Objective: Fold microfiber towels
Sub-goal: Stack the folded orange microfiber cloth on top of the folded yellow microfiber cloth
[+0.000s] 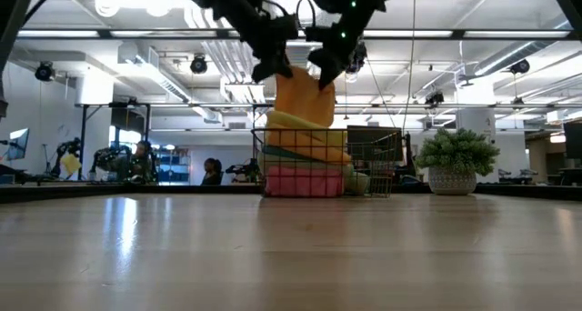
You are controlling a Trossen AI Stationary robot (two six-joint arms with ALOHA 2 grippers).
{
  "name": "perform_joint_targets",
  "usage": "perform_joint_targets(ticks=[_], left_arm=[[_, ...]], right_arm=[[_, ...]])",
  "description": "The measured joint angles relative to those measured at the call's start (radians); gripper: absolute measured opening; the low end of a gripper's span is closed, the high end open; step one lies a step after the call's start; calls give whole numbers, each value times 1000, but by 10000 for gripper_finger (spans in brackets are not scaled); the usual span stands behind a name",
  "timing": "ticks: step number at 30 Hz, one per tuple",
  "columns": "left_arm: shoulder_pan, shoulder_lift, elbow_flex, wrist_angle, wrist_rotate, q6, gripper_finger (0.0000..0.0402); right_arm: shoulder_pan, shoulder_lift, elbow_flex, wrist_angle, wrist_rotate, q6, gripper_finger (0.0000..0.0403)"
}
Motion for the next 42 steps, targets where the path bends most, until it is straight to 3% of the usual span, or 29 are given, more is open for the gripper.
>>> perform_joint_targets(ticks=[5,13,22,30,37,42], left_arm=[[38,62,2,49,-22,90,0],[43,91,4,-23,-40,86,0],[31,90,-6,-192,17,-15,0],[-27,87,-4,-244,67,-132,0],[-66,87,-10,-309,92,-226,0],[-74,86,-30,-341,118,-285,16]], right_arm=[[-45,1,-65,127,-12,-95,8],[-102,1,-84,52,-144,-63,8],[-104,1,-188,7,-288,-16,8],[-105,1,-193,-79,-455,62,8],[-82,1,-195,-101,-488,104,18],[-61,1,-195,-101,-488,96,50]])
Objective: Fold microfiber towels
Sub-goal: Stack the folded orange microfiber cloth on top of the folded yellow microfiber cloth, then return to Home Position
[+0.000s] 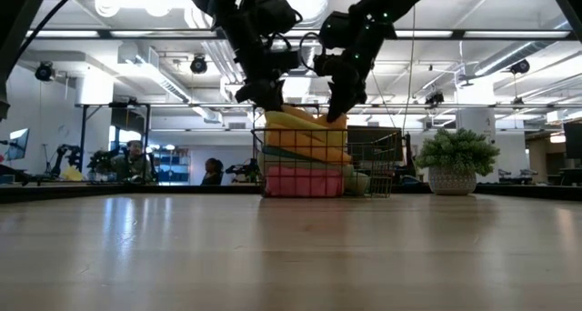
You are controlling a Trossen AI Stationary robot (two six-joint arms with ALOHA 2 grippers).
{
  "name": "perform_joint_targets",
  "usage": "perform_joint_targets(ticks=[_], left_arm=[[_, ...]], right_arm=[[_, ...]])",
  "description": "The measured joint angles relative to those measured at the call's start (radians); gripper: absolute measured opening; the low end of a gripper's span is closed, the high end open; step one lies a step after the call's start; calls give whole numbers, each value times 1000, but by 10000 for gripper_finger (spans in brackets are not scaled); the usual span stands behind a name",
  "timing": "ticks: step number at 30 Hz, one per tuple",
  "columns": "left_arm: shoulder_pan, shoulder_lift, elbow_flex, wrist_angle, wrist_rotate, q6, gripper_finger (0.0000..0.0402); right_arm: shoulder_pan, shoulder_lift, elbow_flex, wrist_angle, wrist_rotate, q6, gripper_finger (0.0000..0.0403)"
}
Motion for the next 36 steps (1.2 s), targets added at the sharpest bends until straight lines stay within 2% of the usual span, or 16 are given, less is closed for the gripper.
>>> perform_joint_targets(ticks=[8,13,19,24,26,29,33,36], left_arm=[[-1,0,-8,-2,-5,-90,107],[-2,-16,0,-46,-5,-122,157],[-9,-86,1,-59,-6,-135,177],[-8,-184,-4,-59,11,-287,178],[-7,-231,-22,-62,94,-395,178],[-8,-304,-86,-58,247,-500,178],[-23,-425,-253,16,262,-591,178],[-44,-542,-426,166,260,-680,178]], right_arm=[[22,-3,0,-3,0,16,137],[26,-27,0,-45,-1,41,171],[26,-96,0,-43,0,46,183],[29,-170,-5,-43,-1,49,175],[36,-204,-17,-41,-2,44,170],[50,-257,-57,-32,-4,46,162],[77,-337,-168,59,-10,71,149],[104,-400,-262,153,-24,115,140]])
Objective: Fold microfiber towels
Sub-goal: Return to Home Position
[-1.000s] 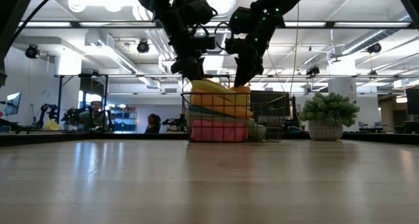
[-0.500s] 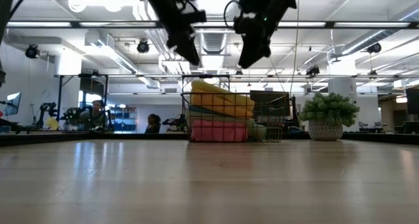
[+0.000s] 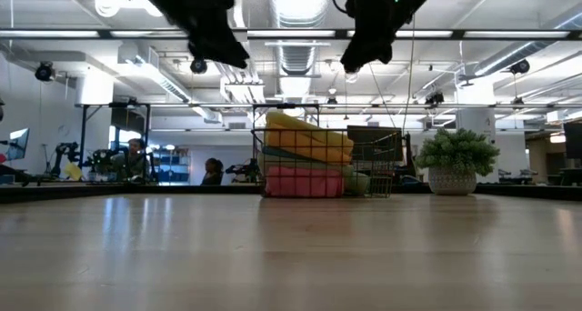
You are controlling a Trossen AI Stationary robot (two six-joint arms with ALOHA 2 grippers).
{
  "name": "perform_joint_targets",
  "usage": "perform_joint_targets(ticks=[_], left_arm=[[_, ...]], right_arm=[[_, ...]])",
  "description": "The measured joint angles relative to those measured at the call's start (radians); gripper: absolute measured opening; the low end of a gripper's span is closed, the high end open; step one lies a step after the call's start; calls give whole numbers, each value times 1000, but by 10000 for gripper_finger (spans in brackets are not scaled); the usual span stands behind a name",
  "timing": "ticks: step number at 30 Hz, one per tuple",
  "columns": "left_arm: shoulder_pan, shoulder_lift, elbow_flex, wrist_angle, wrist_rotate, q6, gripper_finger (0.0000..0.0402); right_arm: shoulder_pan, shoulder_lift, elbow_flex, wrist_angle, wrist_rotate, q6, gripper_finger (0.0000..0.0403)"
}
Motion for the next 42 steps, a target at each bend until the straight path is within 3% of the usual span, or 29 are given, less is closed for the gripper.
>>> perform_joint_targets(ticks=[8,14,24,34,42], left_arm=[[-108,-318,-411,334,4,-265,178],[-200,-521,-608,415,2,-383,152],[-274,-737,-763,416,1,-376,10],[-278,-985,-942,413,1,-359,1],[-278,-1223,-1052,417,3,-383,1]], right_arm=[[106,-119,-168,282,-3,181,122],[190,-141,-200,371,4,282,109],[310,-141,-200,371,5,343,56],[357,-188,-200,360,6,330,10],[357,-364,-200,275,9,291,9]])
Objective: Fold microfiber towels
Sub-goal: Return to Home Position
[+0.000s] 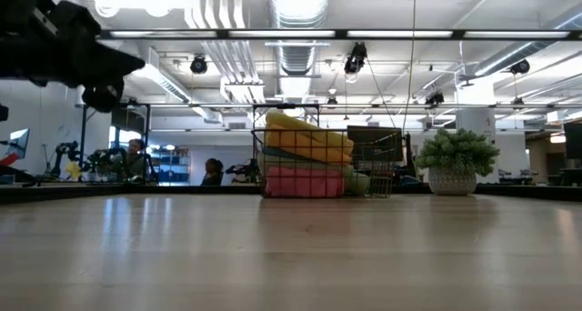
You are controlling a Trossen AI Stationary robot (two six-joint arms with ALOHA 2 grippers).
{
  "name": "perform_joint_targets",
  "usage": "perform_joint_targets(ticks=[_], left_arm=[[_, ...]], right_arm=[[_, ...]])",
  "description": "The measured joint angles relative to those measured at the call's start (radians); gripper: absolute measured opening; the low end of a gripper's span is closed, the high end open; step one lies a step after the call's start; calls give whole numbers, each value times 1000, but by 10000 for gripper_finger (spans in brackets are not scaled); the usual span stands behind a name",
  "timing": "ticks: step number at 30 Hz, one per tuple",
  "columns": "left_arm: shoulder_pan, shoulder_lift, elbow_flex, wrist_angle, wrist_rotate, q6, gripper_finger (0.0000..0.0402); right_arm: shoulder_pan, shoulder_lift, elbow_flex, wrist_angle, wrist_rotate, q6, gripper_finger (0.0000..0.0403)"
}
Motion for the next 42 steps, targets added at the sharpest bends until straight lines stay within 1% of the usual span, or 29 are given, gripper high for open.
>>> perform_joint_targets(ticks=[1,5,7,9,11,14,17,19,25,30,33,42], left_arm=[[0,-12,-13,6,1,-2,1],[0,27,-38,38,1,-33,1],[0,52,-40,42,0,-64,1],[0,61,-41,43,2,-81,1],[0,69,-41,45,8,-82,1],[0,68,-39,45,9,-81,1],[0,68,-40,45,1,-74,1],[0,68,-40,45,1,-71,1],[0,83,-40,45,0,-71,1],[0,93,-40,46,0,-72,1],[0,98,-39,46,-1,-72,2],[0,102,-39,47,-3,-74,2]], right_arm=[[0,-30,-2,-12,2,-12,9],[0,-170,-32,-27,8,-55,8],[0,-248,-78,-13,23,-71,8],[0,-321,-154,16,29,-73,8],[0,-398,-261,84,30,-58,8],[2,-495,-446,263,26,-27,8],[3,-570,-605,434,22,26,8],[5,-606,-697,498,23,71,8],[4,-699,-923,650,23,178,8],[5,-749,-1081,845,23,207,8],[4,-774,-1156,945,22,210,8],[4,-818,-1156,914,-8,152,8]])
